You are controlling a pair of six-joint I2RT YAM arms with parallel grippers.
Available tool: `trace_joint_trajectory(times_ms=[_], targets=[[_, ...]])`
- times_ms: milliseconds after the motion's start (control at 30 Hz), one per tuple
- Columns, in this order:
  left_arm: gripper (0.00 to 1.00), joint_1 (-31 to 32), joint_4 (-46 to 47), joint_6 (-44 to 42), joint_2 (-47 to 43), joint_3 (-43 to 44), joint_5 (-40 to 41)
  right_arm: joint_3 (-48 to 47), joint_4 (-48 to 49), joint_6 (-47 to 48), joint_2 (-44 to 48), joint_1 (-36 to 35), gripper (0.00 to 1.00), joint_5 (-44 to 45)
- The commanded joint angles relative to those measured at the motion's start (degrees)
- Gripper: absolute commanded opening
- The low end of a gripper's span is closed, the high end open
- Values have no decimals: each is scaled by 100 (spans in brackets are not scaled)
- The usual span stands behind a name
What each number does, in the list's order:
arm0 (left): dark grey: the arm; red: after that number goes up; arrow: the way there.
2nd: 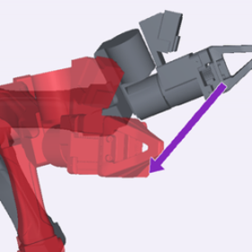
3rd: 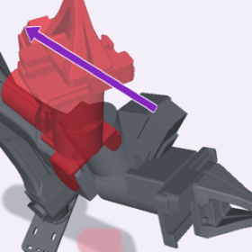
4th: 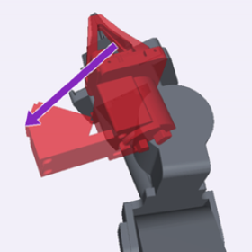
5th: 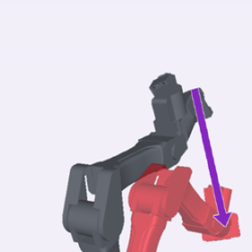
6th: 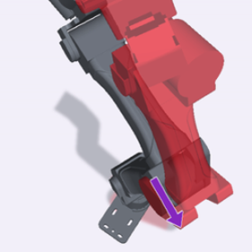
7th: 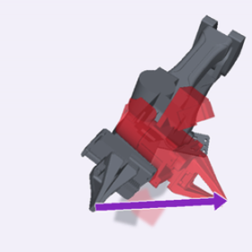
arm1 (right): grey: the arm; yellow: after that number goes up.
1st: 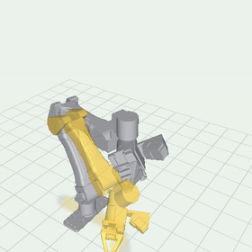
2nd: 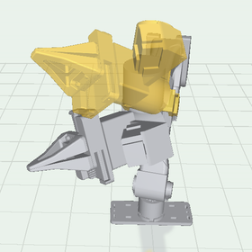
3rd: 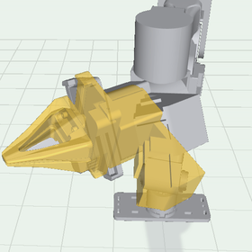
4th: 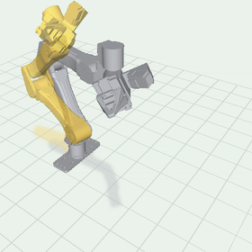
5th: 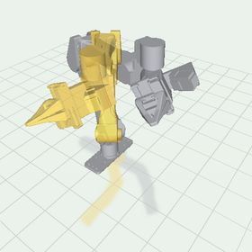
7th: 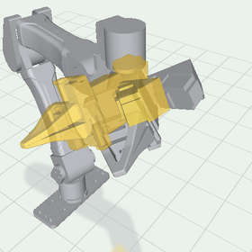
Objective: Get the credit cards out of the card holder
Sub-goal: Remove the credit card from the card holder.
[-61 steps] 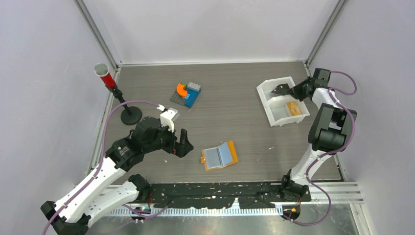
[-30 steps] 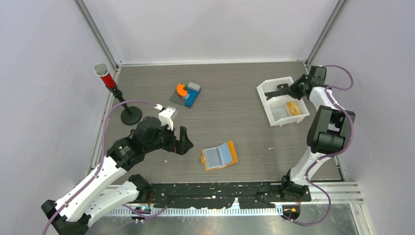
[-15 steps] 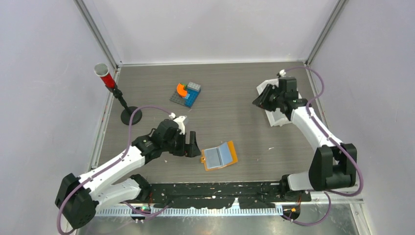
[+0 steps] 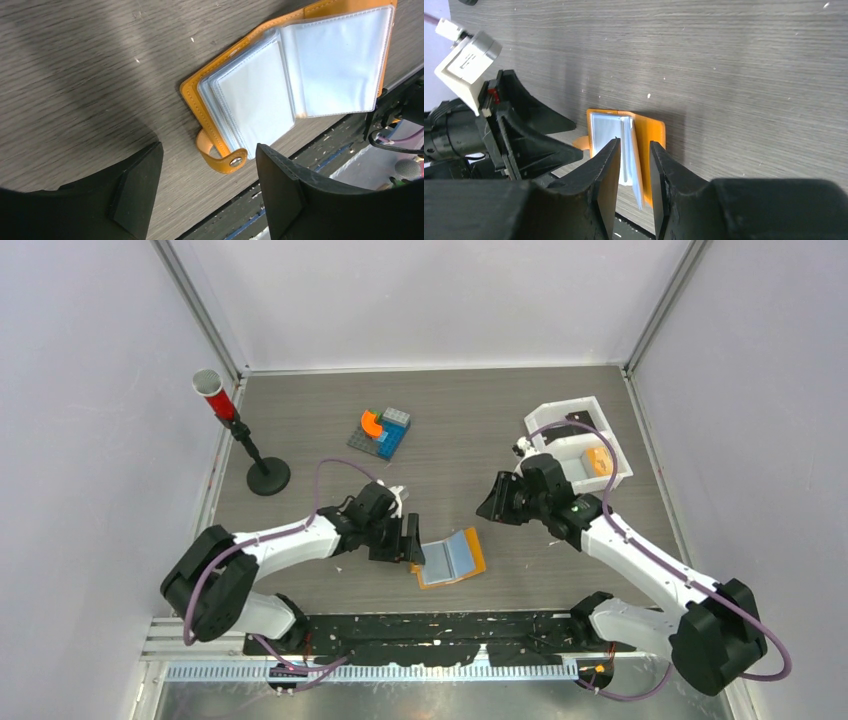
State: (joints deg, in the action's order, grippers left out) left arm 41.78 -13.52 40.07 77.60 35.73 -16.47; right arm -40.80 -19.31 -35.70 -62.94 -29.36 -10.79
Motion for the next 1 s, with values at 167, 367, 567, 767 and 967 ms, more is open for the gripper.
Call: trace_joint_trajectory(times_ms=[167,367,567,767,967], targets=[[51,32,324,-20,325,193,-100,159,347,-481,382,-785,37,717],[21,32,339,-52,222,142,-165,-72,188,-644,282,-1315,45,1045],[0,32,372,-88,104,108,-386,-292,217,-740,-15,-2001,57,1606],[0,32,479,2,-201,-10,-498,-561,299,-845,-678,-2721,62,1875],[0,32,430,62,-502,-70,-422,-786,344,-920,-1071,-3098,62,2196]])
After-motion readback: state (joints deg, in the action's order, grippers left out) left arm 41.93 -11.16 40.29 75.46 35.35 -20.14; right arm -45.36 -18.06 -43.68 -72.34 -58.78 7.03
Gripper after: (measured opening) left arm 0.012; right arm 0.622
